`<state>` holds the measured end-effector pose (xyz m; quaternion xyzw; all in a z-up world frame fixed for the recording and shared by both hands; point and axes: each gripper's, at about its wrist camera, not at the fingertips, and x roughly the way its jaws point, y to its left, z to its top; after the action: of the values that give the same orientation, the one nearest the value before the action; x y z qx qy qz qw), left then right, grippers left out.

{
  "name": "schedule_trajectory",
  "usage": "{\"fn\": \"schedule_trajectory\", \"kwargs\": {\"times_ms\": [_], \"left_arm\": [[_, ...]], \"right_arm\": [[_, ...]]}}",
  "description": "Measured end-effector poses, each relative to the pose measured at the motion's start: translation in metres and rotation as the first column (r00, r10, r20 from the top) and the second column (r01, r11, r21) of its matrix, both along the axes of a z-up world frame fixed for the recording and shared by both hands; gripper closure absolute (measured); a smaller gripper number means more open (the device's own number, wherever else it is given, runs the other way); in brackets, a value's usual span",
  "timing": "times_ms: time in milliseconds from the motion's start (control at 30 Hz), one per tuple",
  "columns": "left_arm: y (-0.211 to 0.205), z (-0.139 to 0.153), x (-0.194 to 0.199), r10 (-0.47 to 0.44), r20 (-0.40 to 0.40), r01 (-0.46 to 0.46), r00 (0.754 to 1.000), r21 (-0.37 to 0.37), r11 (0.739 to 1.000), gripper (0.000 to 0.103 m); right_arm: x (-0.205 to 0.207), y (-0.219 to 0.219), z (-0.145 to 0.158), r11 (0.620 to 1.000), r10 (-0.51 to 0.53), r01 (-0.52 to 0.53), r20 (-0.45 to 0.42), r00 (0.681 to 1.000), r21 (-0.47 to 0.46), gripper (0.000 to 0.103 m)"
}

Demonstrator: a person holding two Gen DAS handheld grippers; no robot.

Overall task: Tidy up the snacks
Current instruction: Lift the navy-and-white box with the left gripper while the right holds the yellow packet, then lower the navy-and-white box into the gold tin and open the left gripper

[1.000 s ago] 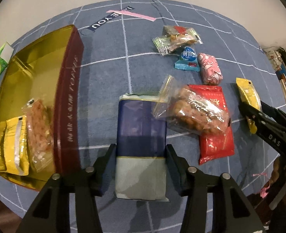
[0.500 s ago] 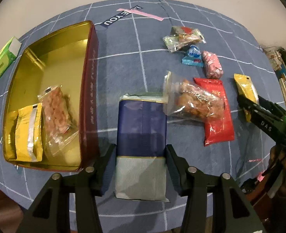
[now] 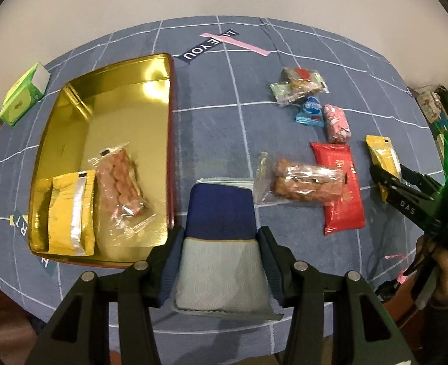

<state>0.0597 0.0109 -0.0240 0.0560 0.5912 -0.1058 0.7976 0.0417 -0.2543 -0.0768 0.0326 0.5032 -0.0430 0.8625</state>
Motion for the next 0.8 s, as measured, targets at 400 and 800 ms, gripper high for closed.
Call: {"fn": "schedule_trajectory", "kwargs": {"times_ms": [400, 800], "left_arm": [[0.008, 0.036, -0.005, -0.014, 0.073, 0.017, 0.997, -0.049, 0.999, 0.053], [0.078, 0.073, 0.028, 0.094, 0.19, -0.102, 0.977, 0.033, 0.994, 0.053]], "right_arm": [[0.0, 0.0, 0.0, 1.0, 0.0, 0.0, -0.001, 1.0, -0.001, 0.048], [0.0, 0.0, 0.0, 1.0, 0.001, -0.001, -0.001, 1.0, -0.002, 0.048]]}}
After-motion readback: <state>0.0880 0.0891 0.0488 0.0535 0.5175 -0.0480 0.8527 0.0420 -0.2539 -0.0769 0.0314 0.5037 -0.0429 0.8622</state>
